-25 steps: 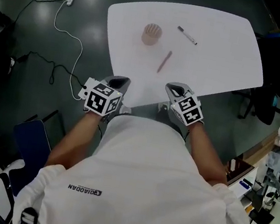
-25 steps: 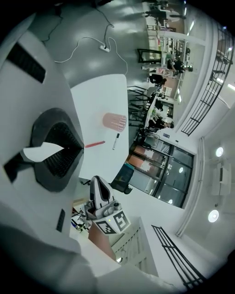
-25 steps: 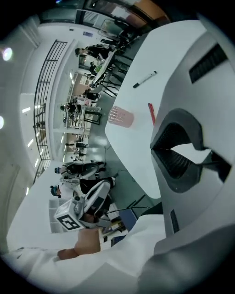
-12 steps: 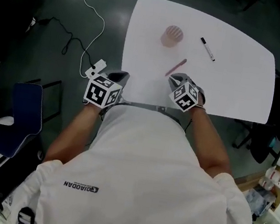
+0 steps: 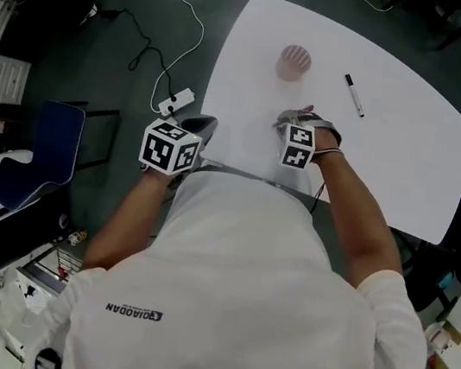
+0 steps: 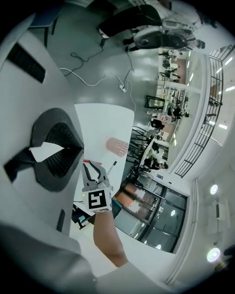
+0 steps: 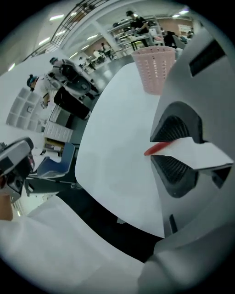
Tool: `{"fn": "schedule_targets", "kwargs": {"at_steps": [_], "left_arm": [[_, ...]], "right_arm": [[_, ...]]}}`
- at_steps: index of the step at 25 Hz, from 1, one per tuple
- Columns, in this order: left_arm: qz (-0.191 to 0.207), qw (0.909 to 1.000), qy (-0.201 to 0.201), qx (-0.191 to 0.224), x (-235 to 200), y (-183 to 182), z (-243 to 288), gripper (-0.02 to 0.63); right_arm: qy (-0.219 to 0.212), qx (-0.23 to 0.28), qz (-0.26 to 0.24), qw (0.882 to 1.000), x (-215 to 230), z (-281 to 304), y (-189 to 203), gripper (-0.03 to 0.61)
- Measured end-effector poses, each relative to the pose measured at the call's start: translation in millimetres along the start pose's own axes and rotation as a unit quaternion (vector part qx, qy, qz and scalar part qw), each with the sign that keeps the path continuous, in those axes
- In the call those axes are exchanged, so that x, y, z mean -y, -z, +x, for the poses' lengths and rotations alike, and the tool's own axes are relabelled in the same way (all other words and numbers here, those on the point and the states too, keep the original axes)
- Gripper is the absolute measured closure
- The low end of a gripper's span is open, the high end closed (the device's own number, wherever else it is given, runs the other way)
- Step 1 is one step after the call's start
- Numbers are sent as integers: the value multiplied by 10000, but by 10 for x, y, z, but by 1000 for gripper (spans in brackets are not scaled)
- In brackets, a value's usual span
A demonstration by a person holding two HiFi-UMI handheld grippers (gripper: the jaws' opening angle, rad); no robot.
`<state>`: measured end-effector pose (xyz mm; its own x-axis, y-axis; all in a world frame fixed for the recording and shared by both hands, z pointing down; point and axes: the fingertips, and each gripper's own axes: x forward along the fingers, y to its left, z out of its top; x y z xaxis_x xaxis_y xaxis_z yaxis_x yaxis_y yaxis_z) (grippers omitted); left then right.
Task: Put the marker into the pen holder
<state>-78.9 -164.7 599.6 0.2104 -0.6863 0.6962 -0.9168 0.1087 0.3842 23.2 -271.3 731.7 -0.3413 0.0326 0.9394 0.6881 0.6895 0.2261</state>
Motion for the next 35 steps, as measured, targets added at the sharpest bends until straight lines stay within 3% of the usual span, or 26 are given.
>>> {"fn": "schedule_targets", "kwargs": {"at_steps": [6,11,16,19,21,25,28,30,31,33,35], "left_arm": [[-275,9988,-367,143,182,22,-19,588],[-426,9971,-570,277,302,106,-32,588],[-487,9967,-616,216,332,222,-71,588],[-431,9971,-595,185,289,200,-109,588],[-380,9976,-550,160,251,146,-134,588],[-100,9989,-438,111,157,1,-160,588],[56,9994,-339,57,59,-56,-125,588],[171,9995,-250,1,15,-101,-80,588],[228,9995,-202,-26,3,-130,-53,588],[330,9994,-95,-49,4,-191,3,588],[419,9991,12,-60,10,-238,56,588]], "right_arm": [[-304,-322,-1194,9919,-107,91,40,443],[-525,-331,-1631,9847,-128,113,19,446],[-645,-557,-2342,9684,-181,139,-32,457],[-650,-677,-2274,9693,-184,162,-64,468],[-599,-593,-1848,9792,-155,165,-94,511],[-301,-119,-683,9971,-60,72,-152,512],[49,440,624,9971,113,-96,-190,512],[270,926,1629,9819,284,-270,-200,512],[363,1182,2144,9689,368,-363,-189,512],[529,1677,3156,9325,496,-533,-119,514],[673,2190,4081,8837,589,-683,-35,514]]}}
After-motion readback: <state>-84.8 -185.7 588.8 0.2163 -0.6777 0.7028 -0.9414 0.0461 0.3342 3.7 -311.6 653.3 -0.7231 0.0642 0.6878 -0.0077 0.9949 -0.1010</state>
